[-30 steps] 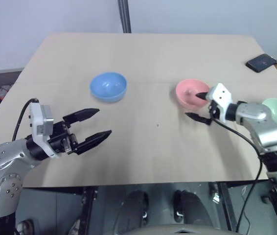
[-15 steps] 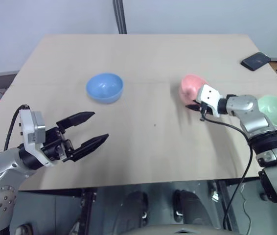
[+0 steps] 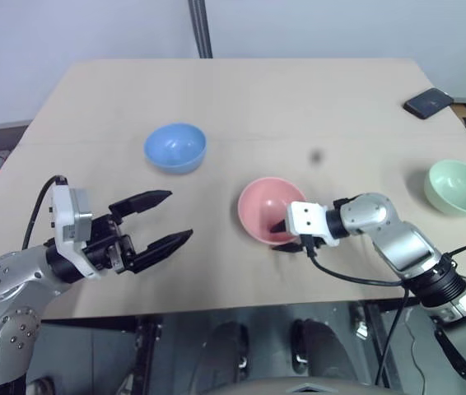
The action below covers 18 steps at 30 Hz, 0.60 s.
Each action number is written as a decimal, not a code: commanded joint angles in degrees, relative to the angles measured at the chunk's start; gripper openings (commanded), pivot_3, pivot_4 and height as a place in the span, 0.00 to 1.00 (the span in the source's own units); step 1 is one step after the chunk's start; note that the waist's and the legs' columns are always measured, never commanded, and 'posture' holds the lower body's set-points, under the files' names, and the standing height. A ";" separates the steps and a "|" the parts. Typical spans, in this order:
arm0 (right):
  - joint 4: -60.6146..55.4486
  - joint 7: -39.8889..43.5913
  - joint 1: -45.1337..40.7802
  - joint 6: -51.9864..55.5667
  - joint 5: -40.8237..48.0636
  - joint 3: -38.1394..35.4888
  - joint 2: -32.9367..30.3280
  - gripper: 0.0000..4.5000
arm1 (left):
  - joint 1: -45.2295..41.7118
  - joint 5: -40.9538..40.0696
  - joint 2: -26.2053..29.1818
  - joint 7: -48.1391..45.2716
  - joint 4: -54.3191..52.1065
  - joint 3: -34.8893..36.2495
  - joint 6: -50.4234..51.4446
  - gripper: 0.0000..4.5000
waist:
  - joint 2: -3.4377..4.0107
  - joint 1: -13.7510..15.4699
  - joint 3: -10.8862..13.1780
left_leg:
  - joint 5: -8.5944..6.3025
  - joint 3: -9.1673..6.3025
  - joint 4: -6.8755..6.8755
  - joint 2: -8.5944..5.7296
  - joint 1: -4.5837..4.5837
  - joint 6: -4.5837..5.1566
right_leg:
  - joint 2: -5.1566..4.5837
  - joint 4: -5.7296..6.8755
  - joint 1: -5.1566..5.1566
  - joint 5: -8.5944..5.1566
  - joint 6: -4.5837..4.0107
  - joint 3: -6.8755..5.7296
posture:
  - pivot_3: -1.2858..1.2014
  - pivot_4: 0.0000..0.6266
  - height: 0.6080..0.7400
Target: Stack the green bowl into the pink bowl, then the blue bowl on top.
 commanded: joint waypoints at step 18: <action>-4.17 -33.22 20.57 16.50 4.83 -45.48 -7.50 0.88 | -25.77 3.52 -5.13 -10.68 11.54 -21.09 -1.67 1.00 | -0.04 0.19 -0.02 | 0.02 0.16 0.00 -0.01 0.01 0.05 | 0.25 -0.10 0.03 0.12 0.25 0.23 | 0.52 0.24 0.99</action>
